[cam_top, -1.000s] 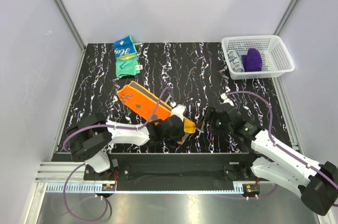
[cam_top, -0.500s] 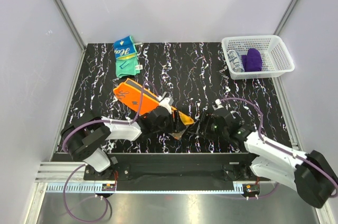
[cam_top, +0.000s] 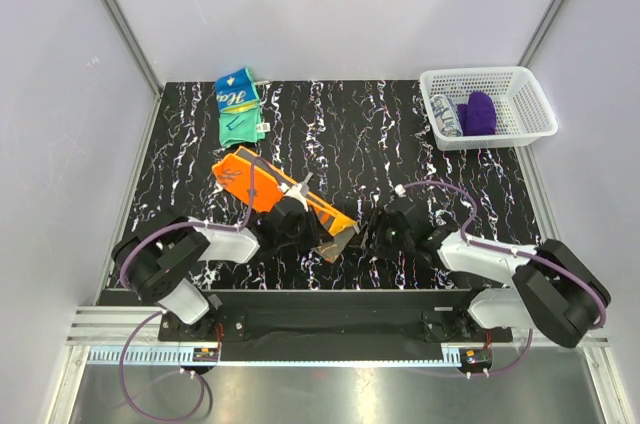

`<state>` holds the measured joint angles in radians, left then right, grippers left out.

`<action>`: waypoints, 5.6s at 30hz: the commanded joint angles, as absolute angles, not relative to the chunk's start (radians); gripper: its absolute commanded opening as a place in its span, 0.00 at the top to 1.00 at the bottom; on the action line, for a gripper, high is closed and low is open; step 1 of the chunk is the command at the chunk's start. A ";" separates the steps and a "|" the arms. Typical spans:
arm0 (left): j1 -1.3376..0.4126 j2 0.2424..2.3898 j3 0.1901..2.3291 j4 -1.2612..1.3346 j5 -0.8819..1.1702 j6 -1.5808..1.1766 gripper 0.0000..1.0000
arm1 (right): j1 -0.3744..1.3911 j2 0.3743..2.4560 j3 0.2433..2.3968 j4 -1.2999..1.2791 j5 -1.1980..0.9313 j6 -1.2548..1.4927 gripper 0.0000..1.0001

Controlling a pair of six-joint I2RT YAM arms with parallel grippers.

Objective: Roll the towels
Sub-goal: Roll the towel

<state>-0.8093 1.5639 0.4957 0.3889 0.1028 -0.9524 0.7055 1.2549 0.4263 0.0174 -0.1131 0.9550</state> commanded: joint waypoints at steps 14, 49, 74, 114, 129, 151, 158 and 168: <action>-0.782 1.631 0.443 0.472 0.149 -0.985 0.94 | 0.796 1.534 0.552 0.190 -0.018 1.002 0.49; -1.528 1.436 0.759 -0.065 -0.844 -0.588 0.42 | 0.877 1.364 0.773 -0.531 0.098 0.965 0.94; -1.568 1.764 0.919 -0.029 -0.767 -0.442 0.41 | 0.879 1.322 0.792 -0.571 0.028 0.959 0.91; -1.404 1.554 0.730 0.147 -0.470 -0.561 0.98 | 0.655 1.059 0.979 -0.812 0.319 0.844 0.09; -1.117 1.505 0.638 0.351 0.086 -0.721 0.97 | 0.657 0.856 0.621 -0.443 -0.104 0.838 0.16; -0.914 1.724 0.448 1.017 0.471 -0.977 0.99 | 0.657 0.890 0.371 -0.134 -0.213 0.954 0.21; -0.858 1.824 0.405 1.250 0.535 -1.095 1.00 | 0.660 0.899 0.322 -0.061 -0.196 0.983 0.25; -0.833 1.999 0.351 1.508 0.535 -1.245 1.00 | 0.661 0.997 0.313 0.072 -0.138 1.014 0.30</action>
<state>-0.8394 1.9675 0.3637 1.2449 0.5175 -1.2011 0.6590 0.9573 0.3058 -0.0208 -0.1719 0.9974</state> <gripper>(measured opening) 0.097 0.715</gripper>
